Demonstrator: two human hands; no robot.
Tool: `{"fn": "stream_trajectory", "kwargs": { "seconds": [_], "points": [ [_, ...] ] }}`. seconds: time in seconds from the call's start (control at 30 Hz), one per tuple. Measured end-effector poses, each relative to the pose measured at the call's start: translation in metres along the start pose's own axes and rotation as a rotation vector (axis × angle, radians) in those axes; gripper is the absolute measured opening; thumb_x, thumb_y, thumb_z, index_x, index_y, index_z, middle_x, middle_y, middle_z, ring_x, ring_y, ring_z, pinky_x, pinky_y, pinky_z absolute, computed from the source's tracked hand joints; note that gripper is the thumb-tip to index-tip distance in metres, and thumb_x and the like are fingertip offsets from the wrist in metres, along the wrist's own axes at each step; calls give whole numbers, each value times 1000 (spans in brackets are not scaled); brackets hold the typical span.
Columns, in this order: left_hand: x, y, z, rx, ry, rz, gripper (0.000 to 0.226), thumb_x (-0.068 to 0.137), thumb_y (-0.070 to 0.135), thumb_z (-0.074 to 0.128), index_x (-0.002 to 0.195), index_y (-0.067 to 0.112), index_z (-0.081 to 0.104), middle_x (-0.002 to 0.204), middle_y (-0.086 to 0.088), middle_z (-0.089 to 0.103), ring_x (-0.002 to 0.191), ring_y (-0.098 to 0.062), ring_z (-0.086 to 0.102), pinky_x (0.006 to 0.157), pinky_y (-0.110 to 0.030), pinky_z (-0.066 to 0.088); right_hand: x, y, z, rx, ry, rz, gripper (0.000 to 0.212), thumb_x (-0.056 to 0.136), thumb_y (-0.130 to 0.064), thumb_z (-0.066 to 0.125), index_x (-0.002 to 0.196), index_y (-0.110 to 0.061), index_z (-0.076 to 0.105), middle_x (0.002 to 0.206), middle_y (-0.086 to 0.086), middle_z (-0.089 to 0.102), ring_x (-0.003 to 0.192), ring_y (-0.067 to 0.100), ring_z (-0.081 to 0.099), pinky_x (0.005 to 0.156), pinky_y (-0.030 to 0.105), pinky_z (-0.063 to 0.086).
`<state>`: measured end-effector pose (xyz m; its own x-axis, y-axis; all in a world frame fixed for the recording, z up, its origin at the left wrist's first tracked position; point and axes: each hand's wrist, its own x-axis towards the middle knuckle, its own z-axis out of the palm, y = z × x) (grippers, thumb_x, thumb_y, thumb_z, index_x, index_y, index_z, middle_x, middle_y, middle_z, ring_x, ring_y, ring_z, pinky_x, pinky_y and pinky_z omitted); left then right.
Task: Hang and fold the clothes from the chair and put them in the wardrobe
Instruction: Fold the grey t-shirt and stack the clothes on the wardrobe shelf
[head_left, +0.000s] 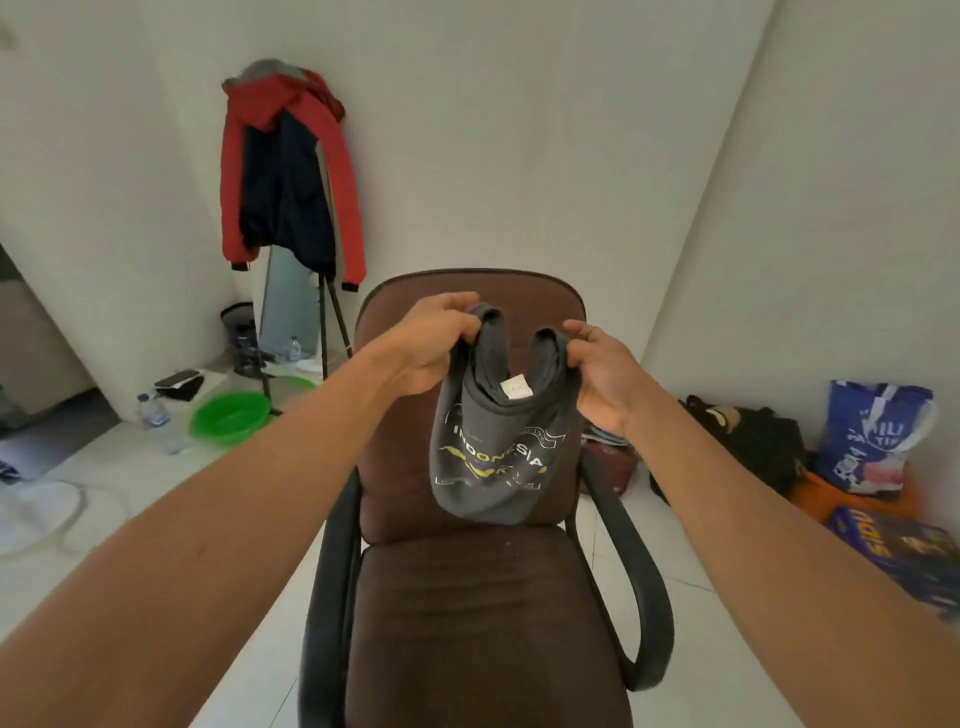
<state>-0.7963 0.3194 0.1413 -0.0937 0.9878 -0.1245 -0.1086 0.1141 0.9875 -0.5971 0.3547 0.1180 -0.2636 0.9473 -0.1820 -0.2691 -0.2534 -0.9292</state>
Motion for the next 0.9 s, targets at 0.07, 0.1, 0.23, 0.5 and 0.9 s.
{"fn": "stream_trajectory", "kwargs": {
  "seconds": [0.07,0.1,0.23,0.5,0.9],
  "points": [
    [-11,-22,-1,35,6,-38,60,89,-15,46,142,12,46,126,-10,59,109,-25,62,87,-35,56,-6,24,-8,-18,-18,43,39,88,15,39,107,-17,51,79,8,61,65,18,57,57,29,48],
    [-18,-37,-2,39,15,-67,61,89,-16,46,143,12,46,127,-11,58,111,-27,61,88,-36,56,-10,39,-14,-17,-26,68,39,88,14,39,109,-16,51,80,8,61,66,18,58,57,29,48],
    [-59,-120,2,17,96,-200,60,88,-17,47,141,11,48,125,-14,59,108,-26,62,88,-36,55,-38,117,-51,-58,-5,214,34,92,12,41,109,-16,51,86,11,61,71,20,58,62,32,49],
    [-158,-311,28,56,249,-506,55,91,-11,54,139,14,50,110,-5,63,98,-18,63,83,-30,54,-125,281,-144,-373,11,563,36,92,3,50,119,-21,50,120,14,57,105,26,58,79,36,52],
    [-256,-433,48,66,204,-893,52,84,-6,63,123,29,57,124,-7,53,109,-26,58,92,-39,57,-212,352,-197,-453,-53,796,33,93,3,46,118,-16,53,122,14,55,103,29,58,73,38,52]
  ]
}}
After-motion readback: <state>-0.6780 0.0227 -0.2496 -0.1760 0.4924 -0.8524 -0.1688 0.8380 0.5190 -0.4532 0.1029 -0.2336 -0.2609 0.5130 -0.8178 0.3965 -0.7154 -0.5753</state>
